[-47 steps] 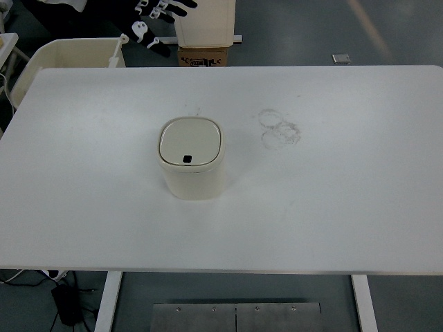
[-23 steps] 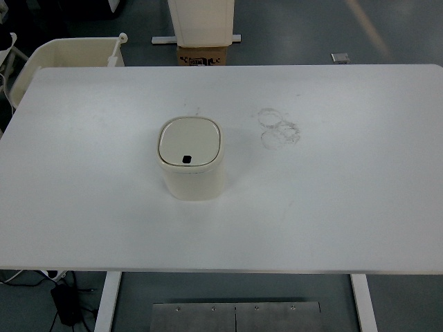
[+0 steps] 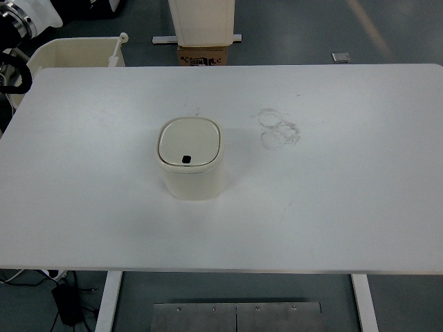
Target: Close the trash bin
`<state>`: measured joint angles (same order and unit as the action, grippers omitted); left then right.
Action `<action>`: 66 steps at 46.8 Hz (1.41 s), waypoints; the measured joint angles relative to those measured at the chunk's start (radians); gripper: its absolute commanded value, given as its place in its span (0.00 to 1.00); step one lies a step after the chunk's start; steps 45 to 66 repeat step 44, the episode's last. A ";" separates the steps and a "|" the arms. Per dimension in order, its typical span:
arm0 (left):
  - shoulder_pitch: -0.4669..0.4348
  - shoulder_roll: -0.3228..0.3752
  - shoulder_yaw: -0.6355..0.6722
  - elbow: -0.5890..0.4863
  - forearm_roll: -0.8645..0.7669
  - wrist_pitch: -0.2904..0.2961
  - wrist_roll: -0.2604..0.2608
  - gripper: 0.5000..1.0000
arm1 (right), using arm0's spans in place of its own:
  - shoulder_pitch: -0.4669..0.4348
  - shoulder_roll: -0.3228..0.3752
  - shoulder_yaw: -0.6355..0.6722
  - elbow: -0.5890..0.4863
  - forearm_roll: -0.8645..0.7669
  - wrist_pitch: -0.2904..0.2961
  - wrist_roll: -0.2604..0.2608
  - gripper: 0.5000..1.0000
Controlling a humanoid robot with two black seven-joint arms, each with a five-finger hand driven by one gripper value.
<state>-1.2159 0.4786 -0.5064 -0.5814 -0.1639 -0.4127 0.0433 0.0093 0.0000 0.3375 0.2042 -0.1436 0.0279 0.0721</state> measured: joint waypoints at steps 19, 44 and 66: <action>0.159 -0.142 -0.210 0.202 -0.012 -0.018 -0.046 1.00 | 0.001 0.000 0.003 0.000 -0.004 0.000 0.000 0.99; 0.266 -0.264 -0.268 0.298 -0.013 -0.046 -0.277 1.00 | 0.005 0.000 0.003 0.000 -0.004 0.000 -0.001 0.99; 0.266 -0.264 -0.268 0.298 -0.013 -0.046 -0.277 1.00 | 0.005 0.000 0.003 0.000 -0.004 0.000 -0.001 0.99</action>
